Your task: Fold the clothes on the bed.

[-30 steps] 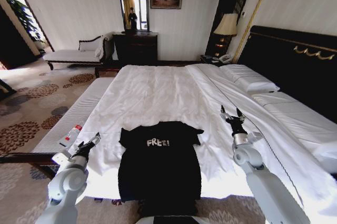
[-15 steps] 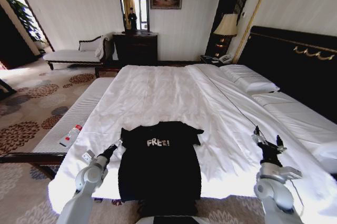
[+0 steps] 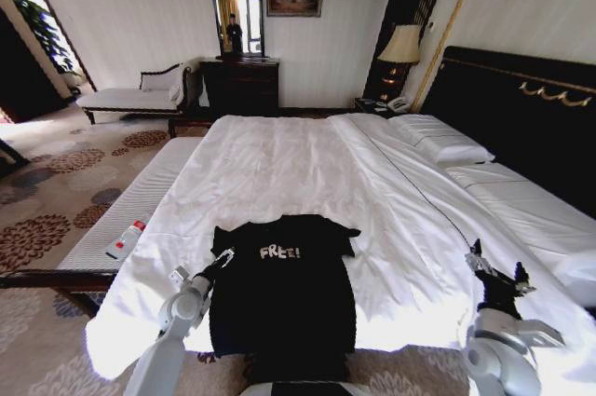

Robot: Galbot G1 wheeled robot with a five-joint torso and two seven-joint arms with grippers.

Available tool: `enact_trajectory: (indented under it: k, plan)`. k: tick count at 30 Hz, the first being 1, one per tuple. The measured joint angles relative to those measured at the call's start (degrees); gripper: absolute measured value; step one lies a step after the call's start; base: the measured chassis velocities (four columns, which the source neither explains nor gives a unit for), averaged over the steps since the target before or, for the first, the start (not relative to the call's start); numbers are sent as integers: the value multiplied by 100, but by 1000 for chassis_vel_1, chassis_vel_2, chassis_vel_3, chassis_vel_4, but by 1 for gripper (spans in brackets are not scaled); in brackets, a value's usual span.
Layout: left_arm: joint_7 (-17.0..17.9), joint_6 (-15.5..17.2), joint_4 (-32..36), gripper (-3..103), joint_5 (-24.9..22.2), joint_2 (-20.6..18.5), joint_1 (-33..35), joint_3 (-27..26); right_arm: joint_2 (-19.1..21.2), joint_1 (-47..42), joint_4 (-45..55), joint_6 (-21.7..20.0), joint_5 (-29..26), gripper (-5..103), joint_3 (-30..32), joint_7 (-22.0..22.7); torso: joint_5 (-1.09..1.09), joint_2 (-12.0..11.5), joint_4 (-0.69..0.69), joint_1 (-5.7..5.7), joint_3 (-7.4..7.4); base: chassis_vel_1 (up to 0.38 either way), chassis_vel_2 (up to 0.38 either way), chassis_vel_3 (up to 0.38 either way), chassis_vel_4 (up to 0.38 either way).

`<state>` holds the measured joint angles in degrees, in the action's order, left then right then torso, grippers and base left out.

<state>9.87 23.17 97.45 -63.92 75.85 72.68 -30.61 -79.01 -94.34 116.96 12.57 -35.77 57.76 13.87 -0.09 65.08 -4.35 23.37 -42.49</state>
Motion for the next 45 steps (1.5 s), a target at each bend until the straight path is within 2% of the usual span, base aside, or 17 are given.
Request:
enact_trajectory:
  k: [7,14,17,24,27,29,30,32,35,37,39,42,43,44,45]
  plan:
    - [73,228,119,100,-117,62,231,47,-55,-129,155,-39,1,100,41,18,0,1,2,-1,1,0,0,0,0]
    - [60,192,145,100,-134,56,200,33,-124,-210,255,-70,10,100,51,41,-2,0,2,-1,0,0,0,0,0]
    - [82,119,-15,100,-333,48,-74,4,-154,-274,316,-79,34,100,43,46,-3,-1,0,-1,0,0,0,0,0]
    - [233,198,-56,100,-801,-35,-356,-156,-198,-347,405,-109,98,100,37,61,-3,-1,0,0,0,0,0,0,0]
    - [301,215,133,100,-1137,-211,-409,-416,-248,-397,482,-136,144,100,16,65,-4,-1,2,-1,0,0,0,0,0]
    - [310,213,186,100,-1200,-261,-422,-492,-260,-409,494,-139,163,100,8,66,-2,-1,2,-1,0,0,0,0,0]
    - [384,176,465,100,-1601,-609,-561,-997,-309,-448,532,-149,227,100,-28,67,-2,-1,1,-1,0,0,0,0,0]
    - [459,170,564,100,-1876,-841,-682,-1385,-339,-453,547,-165,260,100,-62,71,-1,0,1,0,0,0,0,0,0]
    - [481,168,594,100,-1964,-1020,-710,-1612,-375,-452,550,-177,297,100,-103,74,0,-1,2,0,0,0,0,0,0]
    - [481,163,605,100,-1957,-1070,-683,-1647,-391,-450,550,-179,311,100,-122,73,-1,-1,2,-1,0,0,0,0,0]
    - [474,161,659,100,-1724,-1121,-471,-1638,-444,-438,547,-181,357,100,-172,74,-2,-1,0,0,0,0,0,0,0]
    - [412,192,687,100,-759,-975,11,-1349,-502,-418,529,-187,398,100,-238,76,-2,0,3,-1,0,0,0,0,0]
    - [396,177,667,100,-556,-918,106,-1255,-508,-417,527,-189,402,100,-245,77,-3,0,3,-1,0,0,0,0,0]
    - [396,177,667,100,-556,-918,106,-1255,-508,-417,527,-189,402,100,-245,77,-3,0,3,-1,0,0,0,0,0]
    - [382,140,628,100,-310,-823,215,-1123,-511,-415,521,-190,406,100,-251,79,-3,0,2,-1,0,0,0,0,0]
